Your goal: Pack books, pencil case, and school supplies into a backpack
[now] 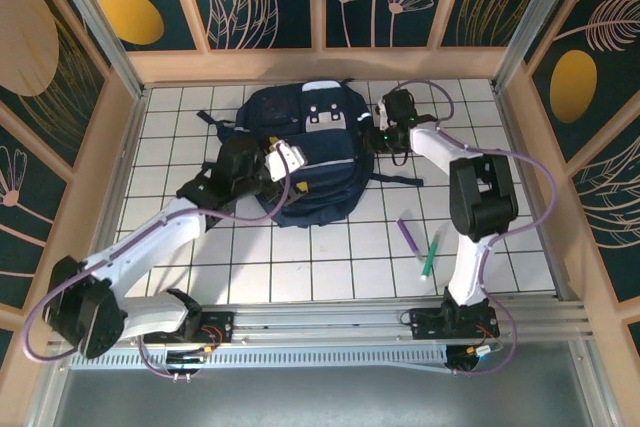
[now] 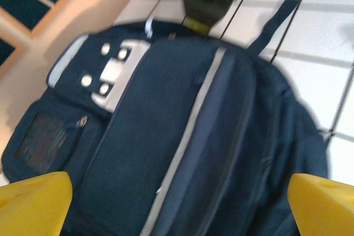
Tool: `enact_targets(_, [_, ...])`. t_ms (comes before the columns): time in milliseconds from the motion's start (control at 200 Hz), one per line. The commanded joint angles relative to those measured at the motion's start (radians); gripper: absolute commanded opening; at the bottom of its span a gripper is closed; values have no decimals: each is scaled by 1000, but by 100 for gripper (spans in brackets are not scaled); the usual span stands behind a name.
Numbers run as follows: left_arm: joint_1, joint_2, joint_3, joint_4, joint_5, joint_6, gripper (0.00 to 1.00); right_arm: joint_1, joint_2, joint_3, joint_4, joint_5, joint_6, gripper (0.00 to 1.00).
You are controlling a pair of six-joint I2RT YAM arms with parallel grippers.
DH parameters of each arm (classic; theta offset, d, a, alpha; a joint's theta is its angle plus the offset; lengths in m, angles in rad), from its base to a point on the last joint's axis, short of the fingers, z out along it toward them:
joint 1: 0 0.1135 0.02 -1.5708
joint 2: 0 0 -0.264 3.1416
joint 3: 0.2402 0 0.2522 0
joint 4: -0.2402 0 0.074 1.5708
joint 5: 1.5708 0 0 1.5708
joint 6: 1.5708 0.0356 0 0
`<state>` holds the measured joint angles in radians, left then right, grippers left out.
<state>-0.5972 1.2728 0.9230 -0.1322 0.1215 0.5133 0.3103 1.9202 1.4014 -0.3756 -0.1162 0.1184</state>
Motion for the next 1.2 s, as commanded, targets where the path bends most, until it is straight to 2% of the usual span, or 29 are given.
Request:
enact_targets(0, [8, 112, 40, -148, -100, 147, 96, -12, -135, -24, -22, -24, 26, 43])
enact_targets(95, [9, 184, 67, -121, -132, 184, 90, -22, -199, -51, -26, -46, 29, 43])
enact_targets(250, [6, 280, 125, -99, -102, 195, 84, -24, -297, -104, -5, -75, 32, 43])
enact_targets(315, [4, 315, 138, -86, -107, 198, 84, -24, -336, -131, 15, -81, 30, 44])
enact_targets(520, [-40, 420, 150, -32, -219, 279, 82, -23, -430, -219, 91, -94, 29, 44])
enact_targets(646, [-62, 476, 153, 19, -264, 292, 84, -23, -519, -294, 190, -63, 39, 46])
enact_targets(766, [-68, 494, 176, 33, -230, 288, 85, -26, -584, -350, 263, -54, 27, 49])
enact_targets(896, [-75, 482, 180, 5, -109, 332, 91, -28, -592, -358, 265, -68, 9, 49])
enact_targets(1011, [-75, 447, 146, 87, -27, 297, 93, -29, -586, -359, 253, -82, 0, 49])
enact_targets(1071, [-74, 453, 158, 104, -32, 286, 90, -29, -587, -368, 258, -83, -2, 49])
enact_targets(1196, [-75, 530, 211, 119, -136, 283, 83, -28, -592, -376, 269, -85, -1, 49])
